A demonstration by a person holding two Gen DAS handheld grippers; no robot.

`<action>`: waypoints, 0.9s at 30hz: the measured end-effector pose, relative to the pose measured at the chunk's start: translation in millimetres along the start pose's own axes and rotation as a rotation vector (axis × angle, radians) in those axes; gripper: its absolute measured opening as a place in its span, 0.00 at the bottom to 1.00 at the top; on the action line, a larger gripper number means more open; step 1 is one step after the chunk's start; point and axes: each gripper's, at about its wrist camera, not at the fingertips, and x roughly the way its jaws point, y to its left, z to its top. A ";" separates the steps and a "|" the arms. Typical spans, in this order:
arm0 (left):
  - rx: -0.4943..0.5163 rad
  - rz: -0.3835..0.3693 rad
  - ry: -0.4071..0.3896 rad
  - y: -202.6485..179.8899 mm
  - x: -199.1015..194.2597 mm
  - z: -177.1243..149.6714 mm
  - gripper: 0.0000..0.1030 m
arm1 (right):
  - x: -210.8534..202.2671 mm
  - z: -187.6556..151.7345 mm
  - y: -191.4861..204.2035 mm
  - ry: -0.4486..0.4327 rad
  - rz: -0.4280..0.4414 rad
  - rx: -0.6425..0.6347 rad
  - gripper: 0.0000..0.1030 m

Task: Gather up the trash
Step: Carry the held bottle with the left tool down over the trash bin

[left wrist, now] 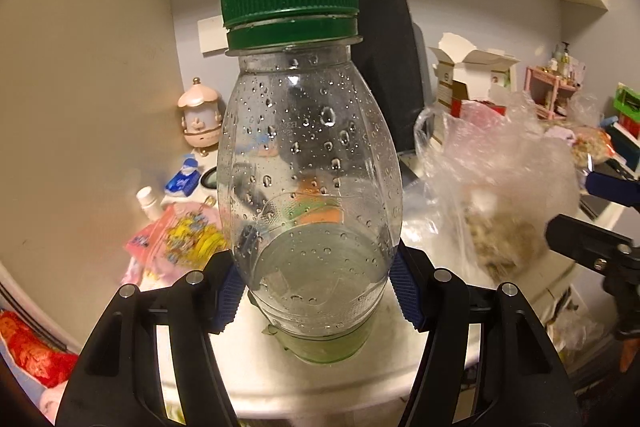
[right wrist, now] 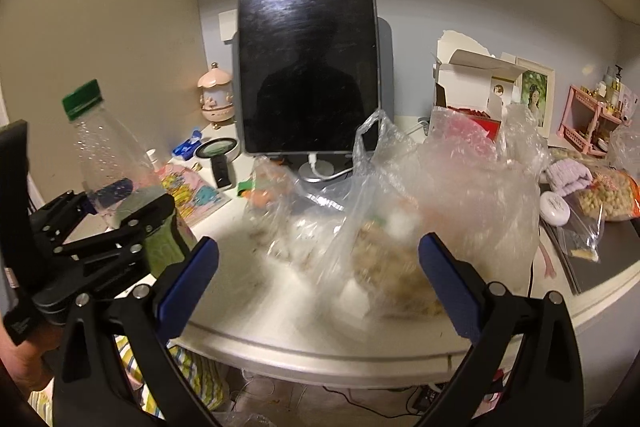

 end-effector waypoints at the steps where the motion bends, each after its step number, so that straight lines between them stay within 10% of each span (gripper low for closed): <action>1: 0.003 -0.002 0.002 1.8 -8.1 -4.7 0.59 | -4.6 -3.5 3.7 0.001 0.000 -0.003 0.94; 17: 0.017 -0.013 0.086 35.9 -122.1 -109.9 0.59 | -88.8 -102.7 98.4 0.079 0.010 -0.062 0.94; 27: -0.020 -0.031 0.293 40.2 -141.5 -245.7 0.59 | -104.2 -199.7 131.3 0.172 -0.002 -0.072 0.94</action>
